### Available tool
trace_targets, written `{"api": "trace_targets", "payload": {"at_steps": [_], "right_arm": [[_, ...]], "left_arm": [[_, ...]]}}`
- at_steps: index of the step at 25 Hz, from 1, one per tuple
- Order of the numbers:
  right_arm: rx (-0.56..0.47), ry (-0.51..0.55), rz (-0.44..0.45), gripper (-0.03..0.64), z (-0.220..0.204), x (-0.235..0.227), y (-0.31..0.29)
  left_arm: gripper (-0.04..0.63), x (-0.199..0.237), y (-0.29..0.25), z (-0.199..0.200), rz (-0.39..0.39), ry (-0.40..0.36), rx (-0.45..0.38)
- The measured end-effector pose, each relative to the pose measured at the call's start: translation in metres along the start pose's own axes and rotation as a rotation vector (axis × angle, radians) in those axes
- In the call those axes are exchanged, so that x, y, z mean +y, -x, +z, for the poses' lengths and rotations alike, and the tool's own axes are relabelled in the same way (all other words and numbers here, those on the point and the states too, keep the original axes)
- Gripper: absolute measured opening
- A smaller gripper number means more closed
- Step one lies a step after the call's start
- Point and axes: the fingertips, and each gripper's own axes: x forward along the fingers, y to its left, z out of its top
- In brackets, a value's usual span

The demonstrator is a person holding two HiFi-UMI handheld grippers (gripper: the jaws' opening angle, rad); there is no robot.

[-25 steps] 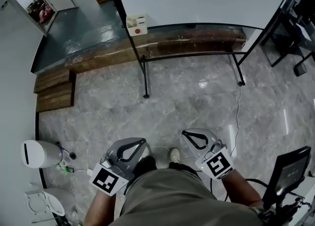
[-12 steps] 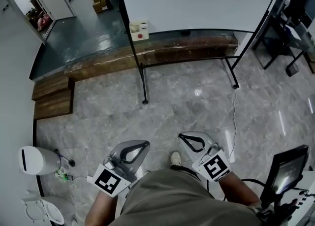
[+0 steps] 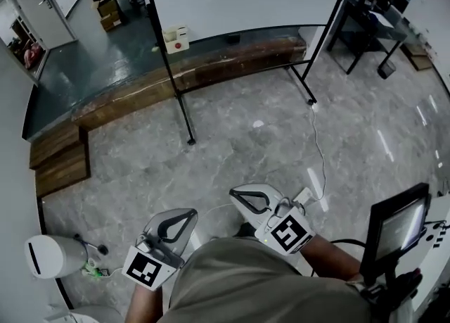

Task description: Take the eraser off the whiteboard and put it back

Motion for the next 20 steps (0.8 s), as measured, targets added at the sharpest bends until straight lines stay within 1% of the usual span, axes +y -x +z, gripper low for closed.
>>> {"api": "trace_targets", "payload": {"at_steps": [2,4,6,8,11,20], "right_arm": [[0.006,-0.005,-0.013,0.003,0.001,0.016,0.000],[0.009,-0.004,-0.017,0.003,0.004,0.043,0.001],[0.014,0.008,-0.020,0.003,0.008,0.074,0.005],[0.034,0.027,-0.022,0.003,0.008,0.092,0.011],[0.058,0.033,-0.032,0.003,0.004,0.093,0.014],[0.053,0.034,-0.054,0.003,-0.006,0.086,0.016]], "left_arm": [[0.005,-0.004,0.015,-0.006,-0.008,0.000,0.003],[0.005,-0.012,0.038,-0.014,-0.009,0.001,0.008],[0.005,-0.024,0.065,-0.023,-0.012,-0.002,0.011],[0.005,-0.034,0.080,-0.028,-0.017,-0.005,0.006],[0.005,-0.037,0.078,-0.030,-0.030,-0.016,-0.007],[0.005,-0.033,0.063,-0.029,-0.046,-0.023,-0.044]]}}
